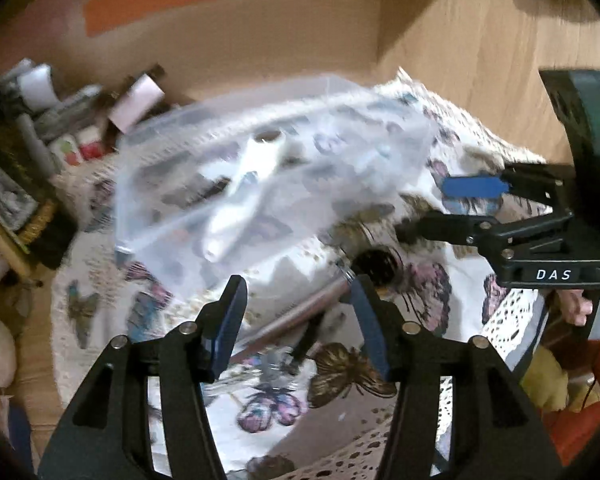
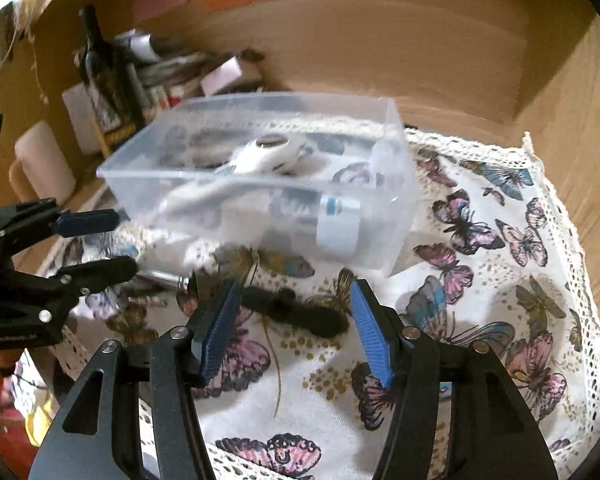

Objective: Organize rigid objects
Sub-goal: 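Grasp another black cylinder with the right tool while the left tool grasps the silver rod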

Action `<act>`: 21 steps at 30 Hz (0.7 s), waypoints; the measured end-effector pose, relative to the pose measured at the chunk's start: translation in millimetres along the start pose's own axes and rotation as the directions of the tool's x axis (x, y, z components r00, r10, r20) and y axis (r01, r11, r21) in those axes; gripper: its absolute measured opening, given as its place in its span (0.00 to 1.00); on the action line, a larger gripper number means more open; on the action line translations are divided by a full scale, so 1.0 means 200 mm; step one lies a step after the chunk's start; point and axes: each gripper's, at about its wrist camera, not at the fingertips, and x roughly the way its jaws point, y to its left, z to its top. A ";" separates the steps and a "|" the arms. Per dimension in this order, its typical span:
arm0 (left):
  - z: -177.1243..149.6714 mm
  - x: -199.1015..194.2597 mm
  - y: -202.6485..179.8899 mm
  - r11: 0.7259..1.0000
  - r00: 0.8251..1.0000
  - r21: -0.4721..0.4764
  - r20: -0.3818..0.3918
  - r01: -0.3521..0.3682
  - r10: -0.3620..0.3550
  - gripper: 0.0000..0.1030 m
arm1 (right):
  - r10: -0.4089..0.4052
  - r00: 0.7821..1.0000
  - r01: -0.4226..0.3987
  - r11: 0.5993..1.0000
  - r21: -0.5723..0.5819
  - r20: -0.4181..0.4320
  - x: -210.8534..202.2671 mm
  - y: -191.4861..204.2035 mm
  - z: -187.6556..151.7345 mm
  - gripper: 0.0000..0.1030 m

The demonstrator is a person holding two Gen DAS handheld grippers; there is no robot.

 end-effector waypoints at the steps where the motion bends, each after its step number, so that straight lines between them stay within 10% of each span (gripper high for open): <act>1: 0.00 0.03 0.00 1.000 1.000 -0.001 -0.022 0.011 -0.011 0.53 | 0.002 1.000 -0.003 1.000 -0.014 -0.010 0.01 0.01 0.00 0.53; 12: 0.00 0.13 -0.03 0.999 0.997 -0.006 -0.072 0.032 -0.033 0.29 | -0.006 0.996 -0.001 0.997 -0.080 -0.092 0.17 0.01 0.01 0.50; 17: 0.00 0.10 -0.04 0.999 0.998 0.001 -0.049 0.032 -0.032 0.16 | -0.046 0.996 0.039 0.996 -0.078 -0.079 0.14 -0.01 -0.01 0.16; 21: -0.01 0.07 -0.03 1.000 1.000 -0.021 -0.030 0.004 -0.005 0.15 | -0.026 0.998 0.024 0.999 -0.035 -0.064 0.11 -0.05 -0.02 0.15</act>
